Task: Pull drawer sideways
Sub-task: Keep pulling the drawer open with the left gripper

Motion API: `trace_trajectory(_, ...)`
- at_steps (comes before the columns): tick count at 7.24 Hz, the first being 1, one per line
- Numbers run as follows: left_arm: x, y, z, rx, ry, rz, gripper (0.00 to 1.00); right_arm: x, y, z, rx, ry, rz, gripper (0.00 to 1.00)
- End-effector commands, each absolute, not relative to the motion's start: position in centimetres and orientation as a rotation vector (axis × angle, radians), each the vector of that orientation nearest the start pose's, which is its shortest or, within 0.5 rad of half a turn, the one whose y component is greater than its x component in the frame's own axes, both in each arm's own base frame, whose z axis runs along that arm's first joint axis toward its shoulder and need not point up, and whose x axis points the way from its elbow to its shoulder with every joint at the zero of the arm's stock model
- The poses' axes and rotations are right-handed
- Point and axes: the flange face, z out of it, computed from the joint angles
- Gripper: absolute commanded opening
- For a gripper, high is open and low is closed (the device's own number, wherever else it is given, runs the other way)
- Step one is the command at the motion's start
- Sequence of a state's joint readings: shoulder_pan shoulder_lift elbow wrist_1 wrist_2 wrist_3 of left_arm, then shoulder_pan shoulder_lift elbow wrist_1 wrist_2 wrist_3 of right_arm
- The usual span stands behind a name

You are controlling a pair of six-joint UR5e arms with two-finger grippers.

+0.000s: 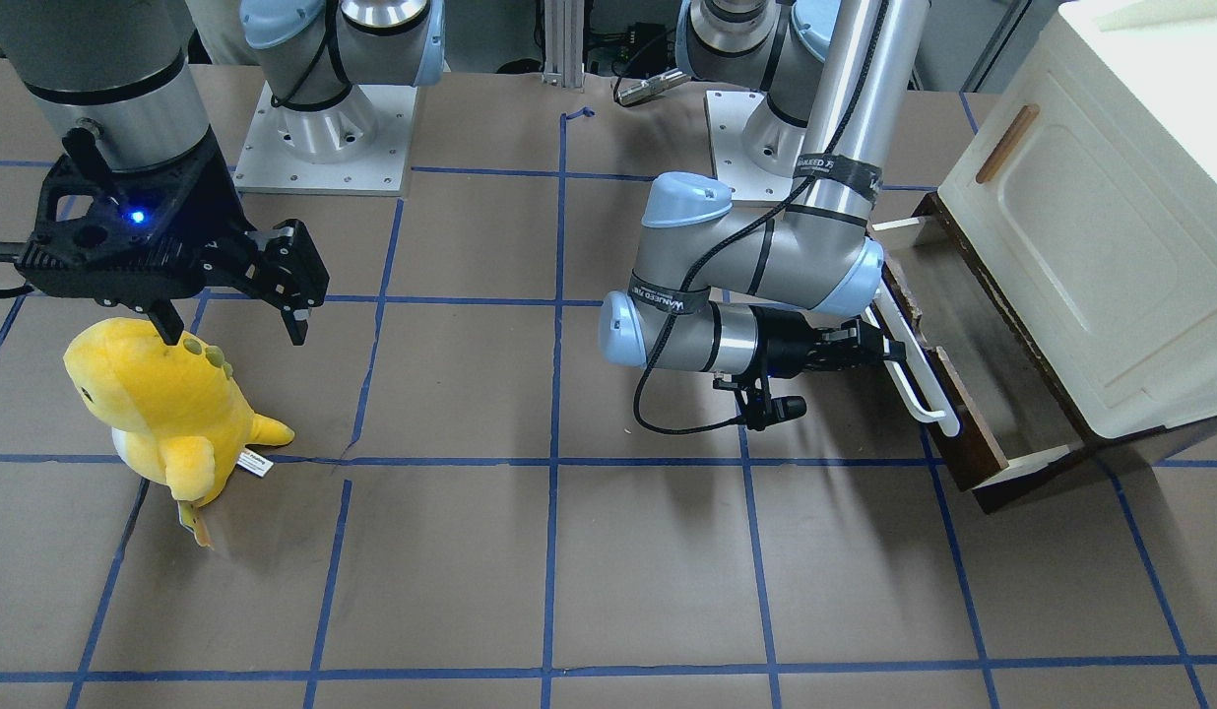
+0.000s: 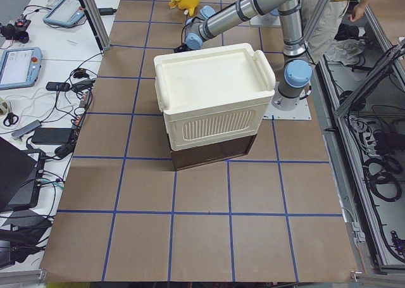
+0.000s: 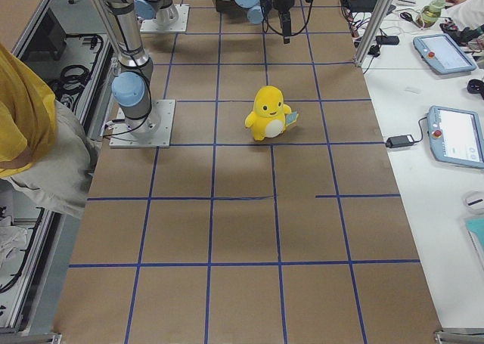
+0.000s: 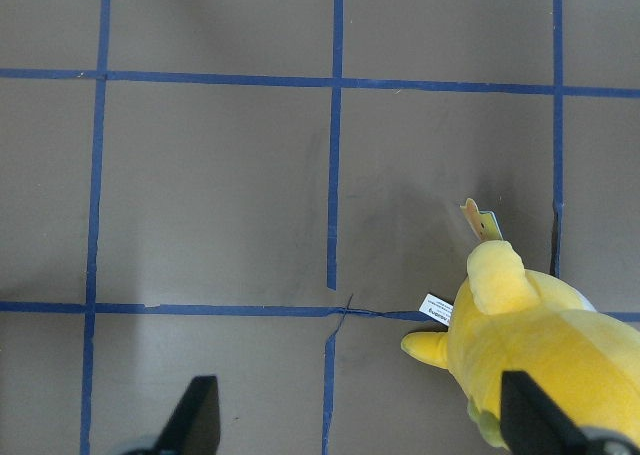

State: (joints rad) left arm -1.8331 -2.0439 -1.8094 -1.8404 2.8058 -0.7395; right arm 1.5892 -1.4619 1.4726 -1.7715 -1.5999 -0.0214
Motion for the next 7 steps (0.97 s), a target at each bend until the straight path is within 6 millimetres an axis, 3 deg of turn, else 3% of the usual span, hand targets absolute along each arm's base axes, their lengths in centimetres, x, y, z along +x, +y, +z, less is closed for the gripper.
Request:
trace_trajectory(1, -17.2, -49.0, 18.3, 0.215, 1.75, 0.215, 0.29, 14.1, -55.3, 50.2, -0.059, 3.156, -0.301, 1.0)
trace_trajectory(6, -18.5, -48.6, 18.3, 0.241, 1.741, 0.19, 0.29, 14.1, -55.3, 50.2, -0.059, 3.156, -0.301, 1.0)
trace_trajectory(7, -18.5, -48.6, 18.4, 0.242, 1.74, 0.189, 0.43, 14.1, -55.3, 50.2, -0.059, 3.156, -0.301, 1.0)
